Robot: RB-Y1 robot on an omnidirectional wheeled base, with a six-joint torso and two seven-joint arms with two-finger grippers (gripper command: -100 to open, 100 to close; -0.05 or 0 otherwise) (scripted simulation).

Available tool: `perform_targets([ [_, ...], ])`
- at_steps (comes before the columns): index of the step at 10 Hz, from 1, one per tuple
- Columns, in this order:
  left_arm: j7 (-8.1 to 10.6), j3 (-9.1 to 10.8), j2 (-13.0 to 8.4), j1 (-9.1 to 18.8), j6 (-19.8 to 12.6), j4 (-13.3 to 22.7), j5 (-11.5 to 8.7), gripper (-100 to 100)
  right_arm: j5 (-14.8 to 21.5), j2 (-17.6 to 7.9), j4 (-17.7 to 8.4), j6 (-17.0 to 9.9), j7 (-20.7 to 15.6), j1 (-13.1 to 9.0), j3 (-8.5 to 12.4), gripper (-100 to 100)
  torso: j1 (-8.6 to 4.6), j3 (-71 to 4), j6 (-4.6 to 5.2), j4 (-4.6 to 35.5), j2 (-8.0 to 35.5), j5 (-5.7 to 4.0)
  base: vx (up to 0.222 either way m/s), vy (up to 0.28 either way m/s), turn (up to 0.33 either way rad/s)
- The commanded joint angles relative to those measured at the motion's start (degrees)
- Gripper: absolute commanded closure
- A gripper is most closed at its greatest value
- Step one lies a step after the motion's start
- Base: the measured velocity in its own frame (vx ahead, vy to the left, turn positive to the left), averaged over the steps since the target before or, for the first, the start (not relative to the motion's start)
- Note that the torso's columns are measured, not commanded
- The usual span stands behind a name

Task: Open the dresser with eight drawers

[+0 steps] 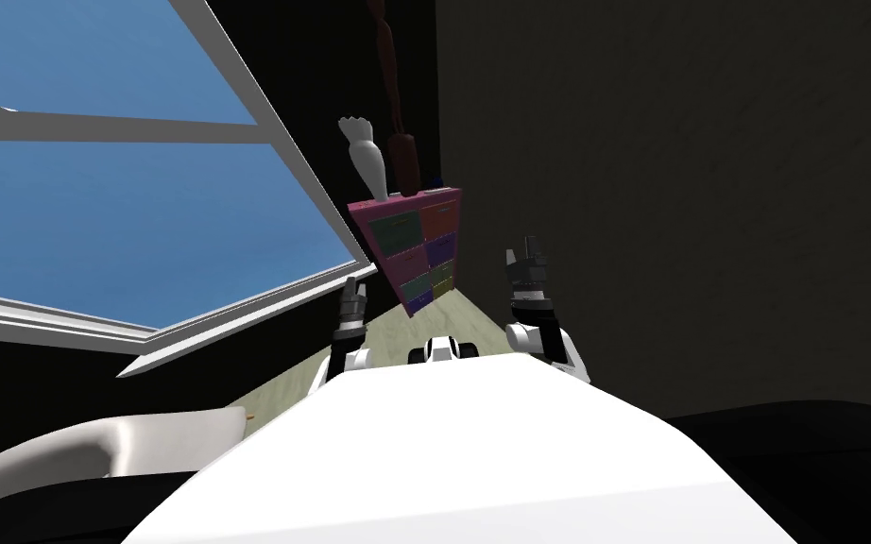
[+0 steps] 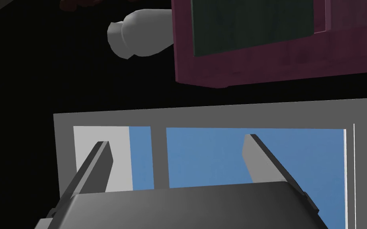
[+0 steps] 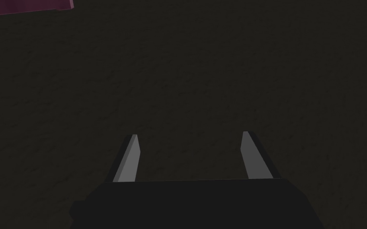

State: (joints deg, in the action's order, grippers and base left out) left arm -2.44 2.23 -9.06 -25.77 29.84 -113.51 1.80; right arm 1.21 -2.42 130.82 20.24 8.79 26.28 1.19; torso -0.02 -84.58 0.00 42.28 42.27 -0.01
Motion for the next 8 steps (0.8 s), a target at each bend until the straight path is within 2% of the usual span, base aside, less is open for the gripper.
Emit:
perform_targets([
  [1,-0.16,0.69,-0.37,0.85,0.38,3.21,-0.35,-100,0.00,0.00,0.00,0.00,0.00,0.00,0.00,0,0.03,-0.01,0.00,0.00,-0.02,0.01,0.141,-0.061,0.037],
  [8,-0.35,2.82,-1.28,3.49,1.17,11.96,-1.41,-100,0.00,0.00,0.00,0.00,0.00,0.00,0.00,0,0.04,0.02,0.00,0.01,0.04,0.01,0.141,-0.081,0.038],
])
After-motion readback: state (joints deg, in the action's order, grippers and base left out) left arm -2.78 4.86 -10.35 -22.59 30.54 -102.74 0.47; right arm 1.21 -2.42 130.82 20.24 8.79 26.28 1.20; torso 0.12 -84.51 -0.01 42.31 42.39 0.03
